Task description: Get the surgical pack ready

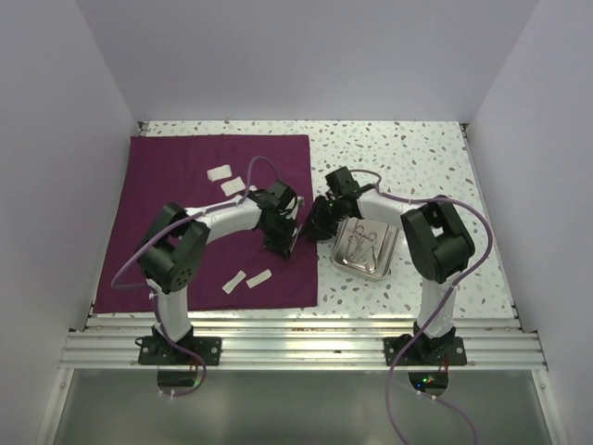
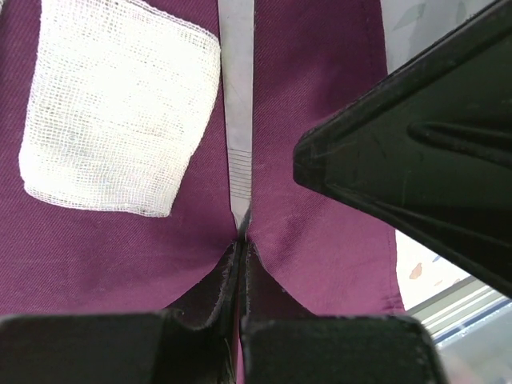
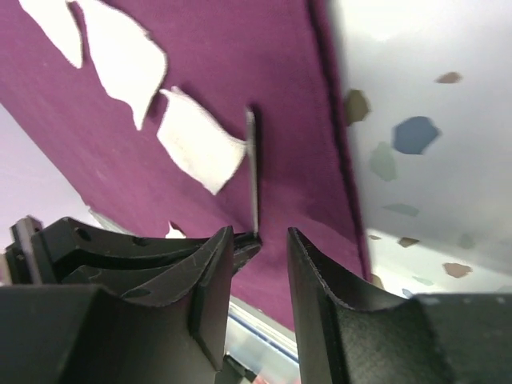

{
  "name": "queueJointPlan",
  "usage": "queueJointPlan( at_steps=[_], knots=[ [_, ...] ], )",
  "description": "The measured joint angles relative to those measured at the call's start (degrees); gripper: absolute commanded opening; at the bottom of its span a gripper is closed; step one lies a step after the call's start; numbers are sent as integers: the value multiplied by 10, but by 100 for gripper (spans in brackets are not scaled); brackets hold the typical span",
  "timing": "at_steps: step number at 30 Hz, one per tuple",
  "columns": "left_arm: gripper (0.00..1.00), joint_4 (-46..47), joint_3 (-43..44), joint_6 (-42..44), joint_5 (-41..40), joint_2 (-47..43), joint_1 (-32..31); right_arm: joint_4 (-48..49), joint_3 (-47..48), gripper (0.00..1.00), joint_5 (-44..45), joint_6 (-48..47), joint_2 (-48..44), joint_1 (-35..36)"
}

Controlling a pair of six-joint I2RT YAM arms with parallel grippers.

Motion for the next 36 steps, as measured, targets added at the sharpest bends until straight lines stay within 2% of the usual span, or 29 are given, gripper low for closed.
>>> queueJointPlan(
  at_steps=[13,36],
  knots=[
    [0,30,-25,-2,30,-11,15,-5,50,28,29,-1,33,28],
    [0,39,-32,-2,47,-12,21,-35,84,24,62,-15,66,45]
  ],
)
